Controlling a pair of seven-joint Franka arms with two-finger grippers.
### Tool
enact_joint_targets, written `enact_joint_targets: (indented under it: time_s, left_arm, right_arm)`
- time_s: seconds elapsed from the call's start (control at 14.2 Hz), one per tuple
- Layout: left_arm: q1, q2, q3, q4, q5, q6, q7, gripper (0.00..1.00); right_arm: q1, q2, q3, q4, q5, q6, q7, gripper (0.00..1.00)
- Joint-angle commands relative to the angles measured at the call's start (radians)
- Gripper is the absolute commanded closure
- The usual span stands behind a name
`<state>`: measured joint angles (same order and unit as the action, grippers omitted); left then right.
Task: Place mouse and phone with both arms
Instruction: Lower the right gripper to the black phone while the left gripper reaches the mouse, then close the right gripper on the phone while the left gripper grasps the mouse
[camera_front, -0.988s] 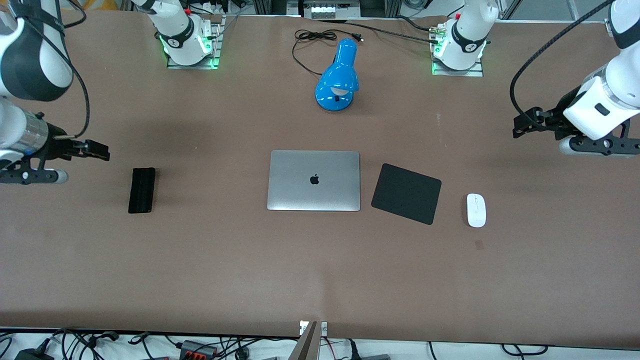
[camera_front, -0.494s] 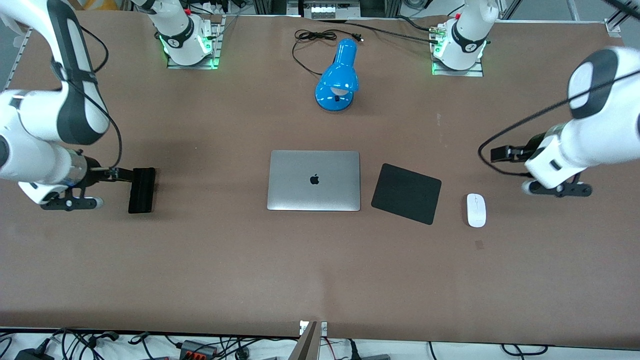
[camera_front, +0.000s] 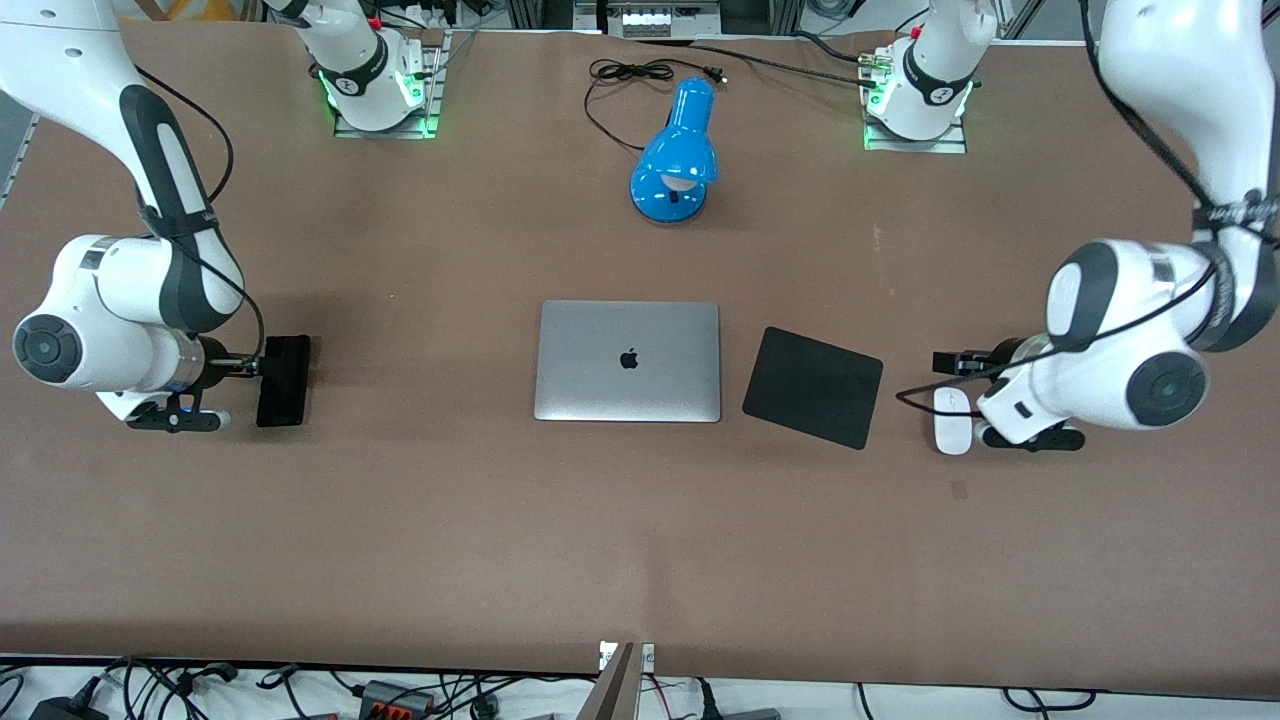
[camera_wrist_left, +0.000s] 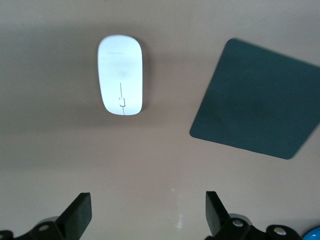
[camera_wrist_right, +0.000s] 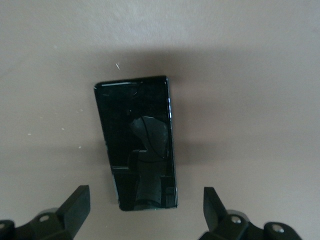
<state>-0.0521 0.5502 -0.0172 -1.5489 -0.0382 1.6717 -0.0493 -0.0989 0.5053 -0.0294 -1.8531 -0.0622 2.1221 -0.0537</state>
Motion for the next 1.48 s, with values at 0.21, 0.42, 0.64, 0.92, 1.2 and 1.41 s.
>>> enact_joint_targets:
  time_s: [0.21, 0.42, 0.64, 0.92, 1.2, 1.41]
  left_arm:
    - [0.009, 0.126, 0.002, 0.047, 0.015, 0.069, 0.016, 0.0]
    - [0.02, 0.16, 0.003, 0.047, 0.017, 0.124, 0.017, 0.0]
    - [0.028, 0.185, 0.003, 0.047, 0.02, 0.186, 0.017, 0.0]
    - [0.029, 0.198, 0.003, 0.046, 0.101, 0.27, 0.017, 0.0]
    - [0.029, 0.223, 0.003, 0.047, 0.095, 0.275, 0.057, 0.0]
    - [0.038, 0.234, 0.003, 0.046, 0.086, 0.339, 0.129, 0.0]
  right_arm:
    - [-0.004, 0.056, 0.013, -0.04, -0.004, 0.122, -0.003, 0.0]
    - [-0.004, 0.073, 0.014, -0.038, 0.004, 0.134, -0.003, 0.0]
    - [-0.004, 0.09, 0.014, -0.035, 0.004, 0.162, 0.003, 0.0]
    - [-0.001, 0.11, 0.014, -0.034, 0.004, 0.18, 0.002, 0.0]
    - [-0.002, 0.114, 0.014, -0.034, 0.002, 0.19, -0.006, 0.0]
    - [-0.002, 0.119, 0.014, -0.034, 0.001, 0.19, -0.006, 0.0]
